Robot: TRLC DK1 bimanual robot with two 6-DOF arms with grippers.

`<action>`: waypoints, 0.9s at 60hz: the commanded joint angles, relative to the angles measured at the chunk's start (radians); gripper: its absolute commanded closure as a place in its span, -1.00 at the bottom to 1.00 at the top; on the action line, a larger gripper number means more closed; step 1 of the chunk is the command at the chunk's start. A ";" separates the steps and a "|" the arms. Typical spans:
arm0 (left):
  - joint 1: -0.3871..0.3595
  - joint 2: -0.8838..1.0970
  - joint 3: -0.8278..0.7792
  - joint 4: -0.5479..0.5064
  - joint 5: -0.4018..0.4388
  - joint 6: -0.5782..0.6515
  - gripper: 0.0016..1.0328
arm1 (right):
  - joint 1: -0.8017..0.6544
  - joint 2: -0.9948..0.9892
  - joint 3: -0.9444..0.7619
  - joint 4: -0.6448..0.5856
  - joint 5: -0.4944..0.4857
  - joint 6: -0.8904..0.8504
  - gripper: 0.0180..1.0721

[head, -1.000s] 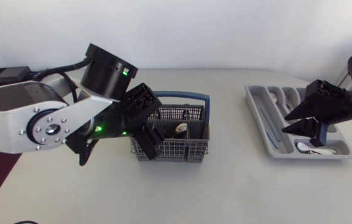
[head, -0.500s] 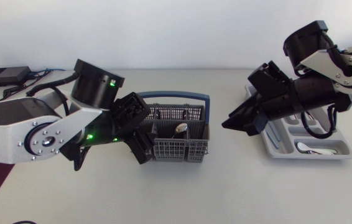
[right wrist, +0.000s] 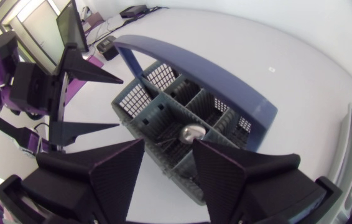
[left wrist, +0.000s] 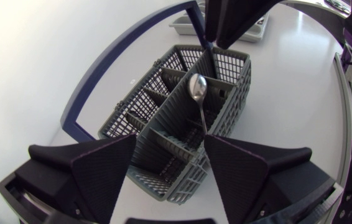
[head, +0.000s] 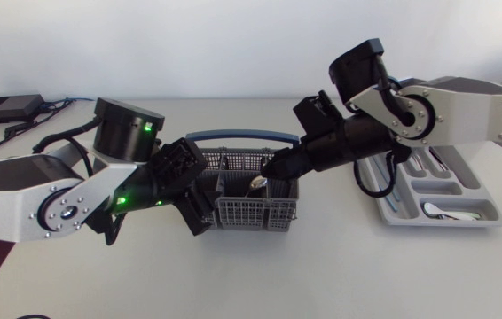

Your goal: Unload the cutlery basket into the drawer organizer.

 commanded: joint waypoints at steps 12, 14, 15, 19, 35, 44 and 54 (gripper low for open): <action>0.023 0.013 -0.054 0.073 0.030 0.053 -0.49 | 0.050 0.063 -0.024 0.086 0.126 0.133 -0.10; 0.024 0.018 -0.056 0.078 0.030 0.055 -0.49 | 0.050 0.069 -0.027 0.091 0.127 0.136 -0.10; 0.024 0.019 -0.057 0.081 0.030 0.056 -0.49 | 0.050 0.070 -0.029 0.094 0.127 0.137 -0.10; 0.029 0.022 -0.063 0.093 0.030 0.062 -0.49 | 0.050 0.076 -0.037 0.106 0.127 0.144 -0.10; 0.033 0.061 -0.079 0.150 0.030 0.064 -0.49 | 0.084 0.104 -0.044 0.122 0.188 0.156 -0.10; 0.032 0.071 -0.079 0.164 0.032 0.062 -0.49 | 0.087 0.124 -0.046 0.125 0.216 0.163 -0.10; 0.026 0.108 -0.066 0.188 0.032 0.059 -0.49 | 0.087 0.129 -0.046 0.137 0.230 0.174 -0.10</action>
